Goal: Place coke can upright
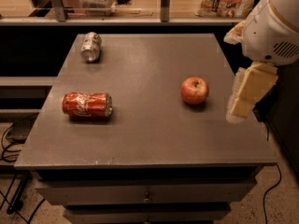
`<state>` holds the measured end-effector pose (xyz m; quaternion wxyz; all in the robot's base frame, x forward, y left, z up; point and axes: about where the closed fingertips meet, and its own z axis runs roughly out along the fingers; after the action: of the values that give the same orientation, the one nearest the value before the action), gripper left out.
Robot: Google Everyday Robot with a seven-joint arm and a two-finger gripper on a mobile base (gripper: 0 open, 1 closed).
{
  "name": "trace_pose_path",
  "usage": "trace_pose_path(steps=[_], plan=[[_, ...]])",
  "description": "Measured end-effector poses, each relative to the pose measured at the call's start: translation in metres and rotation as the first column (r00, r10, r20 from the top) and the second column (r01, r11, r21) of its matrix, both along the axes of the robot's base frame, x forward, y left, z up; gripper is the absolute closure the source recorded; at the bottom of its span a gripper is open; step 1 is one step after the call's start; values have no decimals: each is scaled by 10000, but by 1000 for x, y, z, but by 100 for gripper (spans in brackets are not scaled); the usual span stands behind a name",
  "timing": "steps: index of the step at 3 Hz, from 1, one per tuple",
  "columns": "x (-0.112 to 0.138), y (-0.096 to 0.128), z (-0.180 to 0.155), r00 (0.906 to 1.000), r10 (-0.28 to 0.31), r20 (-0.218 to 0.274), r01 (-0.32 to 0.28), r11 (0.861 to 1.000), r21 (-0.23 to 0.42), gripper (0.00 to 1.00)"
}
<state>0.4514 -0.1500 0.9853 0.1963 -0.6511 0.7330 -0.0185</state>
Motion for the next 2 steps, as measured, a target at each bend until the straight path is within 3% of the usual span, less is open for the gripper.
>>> trace_pose_path(steps=[1,2], plan=[[2,7,-1,9993,345,-163,-344,9994,53,0],[9,49,-4,9885,1498,-213,-1498,9887,-6,0]])
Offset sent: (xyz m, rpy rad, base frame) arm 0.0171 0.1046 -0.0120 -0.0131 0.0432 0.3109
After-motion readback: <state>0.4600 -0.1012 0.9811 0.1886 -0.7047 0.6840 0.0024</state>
